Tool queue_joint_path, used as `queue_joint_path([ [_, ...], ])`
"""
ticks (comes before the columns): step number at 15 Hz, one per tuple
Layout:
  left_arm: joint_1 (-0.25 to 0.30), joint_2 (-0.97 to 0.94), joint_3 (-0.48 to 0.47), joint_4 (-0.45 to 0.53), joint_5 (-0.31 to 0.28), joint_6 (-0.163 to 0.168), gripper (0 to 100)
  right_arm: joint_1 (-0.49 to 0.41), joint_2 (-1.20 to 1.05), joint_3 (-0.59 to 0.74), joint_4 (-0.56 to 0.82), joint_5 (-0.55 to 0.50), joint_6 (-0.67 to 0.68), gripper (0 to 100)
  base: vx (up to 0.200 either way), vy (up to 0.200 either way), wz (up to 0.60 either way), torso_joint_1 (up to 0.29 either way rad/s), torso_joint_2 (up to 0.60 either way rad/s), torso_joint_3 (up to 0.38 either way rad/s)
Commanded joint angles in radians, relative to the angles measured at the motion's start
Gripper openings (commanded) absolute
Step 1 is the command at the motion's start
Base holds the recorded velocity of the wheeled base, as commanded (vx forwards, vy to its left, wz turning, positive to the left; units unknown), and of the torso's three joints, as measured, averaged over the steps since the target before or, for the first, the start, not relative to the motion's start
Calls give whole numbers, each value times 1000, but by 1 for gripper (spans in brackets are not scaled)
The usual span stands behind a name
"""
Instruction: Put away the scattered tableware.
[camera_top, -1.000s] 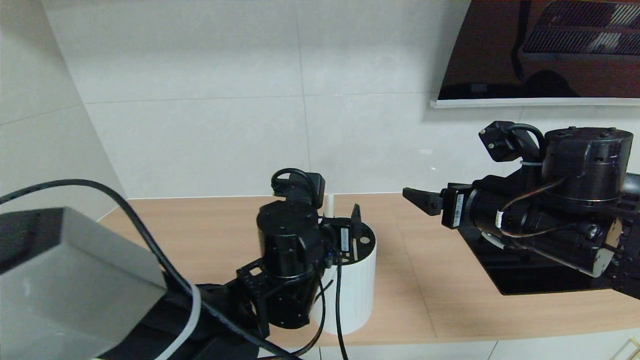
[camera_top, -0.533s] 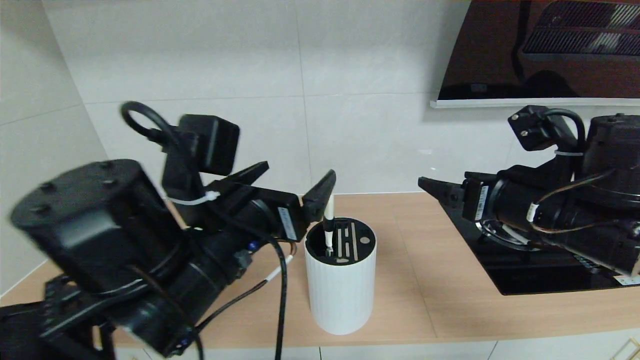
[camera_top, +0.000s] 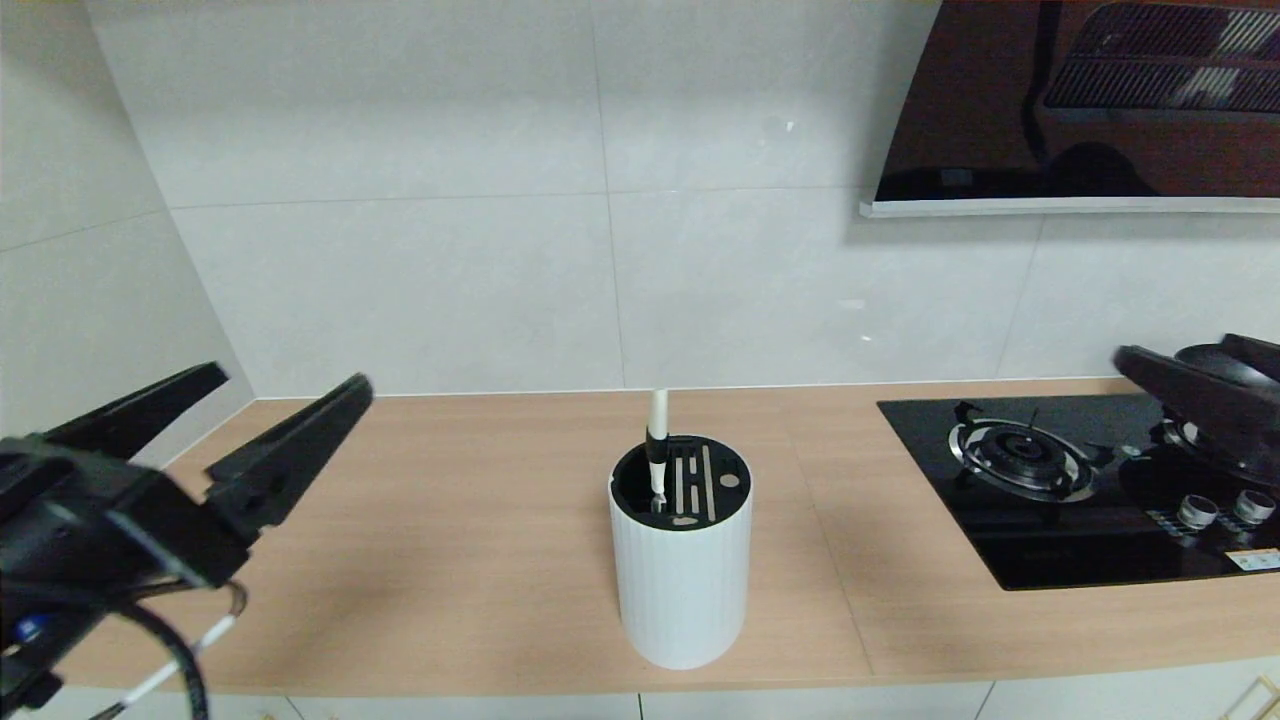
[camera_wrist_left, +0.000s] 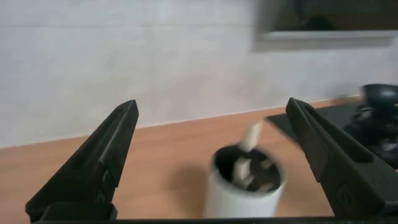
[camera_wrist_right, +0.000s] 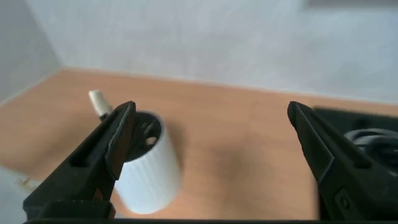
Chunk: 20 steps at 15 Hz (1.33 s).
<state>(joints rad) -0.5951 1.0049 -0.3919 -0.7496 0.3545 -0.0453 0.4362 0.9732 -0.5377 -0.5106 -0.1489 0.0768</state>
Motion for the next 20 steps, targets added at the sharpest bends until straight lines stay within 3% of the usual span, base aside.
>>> queue_joint_path([
  [1, 150, -419, 70, 300, -5, 1, 100, -146, -435, 74, 253, 0, -25, 100, 0, 0, 0, 0, 0, 0],
  [3, 236, -589, 67, 478, -37, 1, 100, -215, -619, 71, 452, 8, -29, 100, 0, 0, 0, 0, 0, 0],
  [4, 299, -729, 59, 613, -101, 1, 100, -261, -763, 56, 615, 8, -68, 100, 0, 0, 0, 0, 0, 0],
  [6, 356, -890, 41, 809, -158, 1, 100, -327, -873, 22, 770, -1, -88, 100, 0, 0, 0, 0, 0, 0],
  [7, 365, -913, 48, 865, -144, -2, 100, -370, -884, 12, 781, -11, -86, 100, 0, 0, 0, 0, 0, 0],
  [9, 414, -907, 53, 835, -69, -36, 100, -422, -939, 48, 794, -3, -91, 100, 0, 0, 0, 0, 0, 0],
  [12, 575, -957, 70, 835, -89, -31, 100, -439, -973, 150, 761, -8, -120, 100, 0, 0, 0, 0, 0, 0],
  [13, 583, -976, 79, 837, -103, -25, 100, -439, -973, 159, 753, -6, -120, 100, 0, 0, 0, 0, 0, 0],
  [14, 600, -1005, 165, 826, -120, 35, 100, -439, -973, 254, 698, -3, -121, 100, 0, 0, 0, 0, 0, 0],
  [15, 600, -1005, 206, 803, -92, 35, 100, -439, -973, 321, 647, 0, -121, 100, 0, 0, 0, 0, 0, 0],
  [16, 598, -1005, 255, 788, -106, 42, 100, -439, -973, 398, 570, 9, -123, 100, 0, 0, 0, 0, 0, 0],
  [18, 598, -1005, 357, 762, -180, 53, 100, -439, -972, 538, 408, 58, -124, 100, 0, 0, 0, 0, 0, 0],
  [20, 598, -1005, 392, 719, -236, 56, 100, -439, -973, 538, 449, 77, -118, 100, 0, 0, 0, 0, 0, 0],
])
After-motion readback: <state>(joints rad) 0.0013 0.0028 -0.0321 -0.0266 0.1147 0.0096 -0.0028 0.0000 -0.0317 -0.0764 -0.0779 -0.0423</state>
